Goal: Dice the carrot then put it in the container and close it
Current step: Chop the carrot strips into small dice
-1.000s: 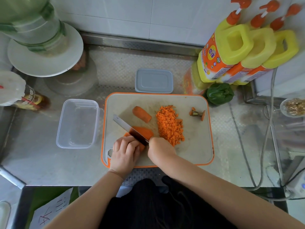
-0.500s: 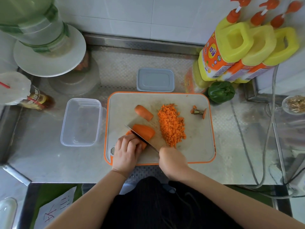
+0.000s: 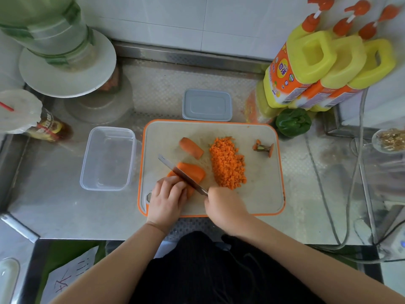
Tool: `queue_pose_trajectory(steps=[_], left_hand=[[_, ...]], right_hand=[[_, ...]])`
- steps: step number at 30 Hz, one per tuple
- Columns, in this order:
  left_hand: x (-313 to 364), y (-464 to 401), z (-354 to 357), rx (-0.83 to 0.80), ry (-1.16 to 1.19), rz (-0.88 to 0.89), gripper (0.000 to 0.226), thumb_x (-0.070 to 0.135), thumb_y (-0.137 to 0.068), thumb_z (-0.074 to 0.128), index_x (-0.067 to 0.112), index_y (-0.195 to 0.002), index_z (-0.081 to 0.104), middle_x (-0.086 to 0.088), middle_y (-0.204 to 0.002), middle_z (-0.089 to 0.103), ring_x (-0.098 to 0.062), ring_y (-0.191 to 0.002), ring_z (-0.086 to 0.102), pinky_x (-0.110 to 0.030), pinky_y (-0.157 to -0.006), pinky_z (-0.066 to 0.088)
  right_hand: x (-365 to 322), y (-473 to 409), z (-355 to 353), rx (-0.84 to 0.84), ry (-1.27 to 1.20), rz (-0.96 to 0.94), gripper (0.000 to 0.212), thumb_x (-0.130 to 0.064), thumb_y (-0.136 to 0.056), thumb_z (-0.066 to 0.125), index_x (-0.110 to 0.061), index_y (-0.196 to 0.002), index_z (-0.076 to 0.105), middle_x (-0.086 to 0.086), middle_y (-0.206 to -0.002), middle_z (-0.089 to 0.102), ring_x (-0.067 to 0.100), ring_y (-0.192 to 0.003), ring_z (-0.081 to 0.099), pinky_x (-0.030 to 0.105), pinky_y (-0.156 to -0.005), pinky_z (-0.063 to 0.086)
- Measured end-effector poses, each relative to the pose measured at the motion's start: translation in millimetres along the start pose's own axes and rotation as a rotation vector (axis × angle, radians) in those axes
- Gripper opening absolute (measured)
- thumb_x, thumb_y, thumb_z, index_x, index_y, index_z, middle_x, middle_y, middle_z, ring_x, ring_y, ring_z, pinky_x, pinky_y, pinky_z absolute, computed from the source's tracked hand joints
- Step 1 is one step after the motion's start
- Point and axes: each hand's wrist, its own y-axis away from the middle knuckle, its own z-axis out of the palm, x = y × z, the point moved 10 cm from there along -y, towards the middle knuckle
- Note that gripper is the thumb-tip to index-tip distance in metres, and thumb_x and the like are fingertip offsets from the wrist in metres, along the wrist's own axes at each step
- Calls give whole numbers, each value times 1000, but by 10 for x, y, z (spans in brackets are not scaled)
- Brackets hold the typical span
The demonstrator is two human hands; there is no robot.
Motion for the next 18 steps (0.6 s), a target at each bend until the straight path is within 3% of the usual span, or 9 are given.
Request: queue_pose_trajectory(steps=[4,10,15,18], left_hand=[[-23,8,20,15,6,-4,18,27,-103,45,12,-103,54,-7,-107,52,-31,-96,49,-38,-86,43],[-24,23,41,20,12,2,18,26,-104,42,12,-105,53,-6,-110,49,-31,-96,48,-38,-88,42],[-23,23,44,28,13,8,17,25,-104,42,12,-105,53,-7,-110,49,-31,-97,48,-38,-88,42],[-30,29,65,22,15,8,17,25,-104,42,13,-106,53,-6,-110,49,-31,-97,48,-39,-88,42]], right_hand=[[-4,234,-83,58,31,-27,24,-24,-102,39,-8,-101,57,10,-88,61,31,-86,63,32,-61,36],[-48,305,-113,53,120,-8,15,-13,-99,43,-9,-104,56,9,-95,64,28,-88,63,30,-61,35],[-79,199,-72,-19,136,16,16,-7,-97,45,-7,-105,58,2,-72,42,26,-77,53,33,-64,38],[-136,114,-74,-53,146,44,20,-1,-94,46,-7,-107,59,9,-89,59,29,-86,60,33,-65,40]])
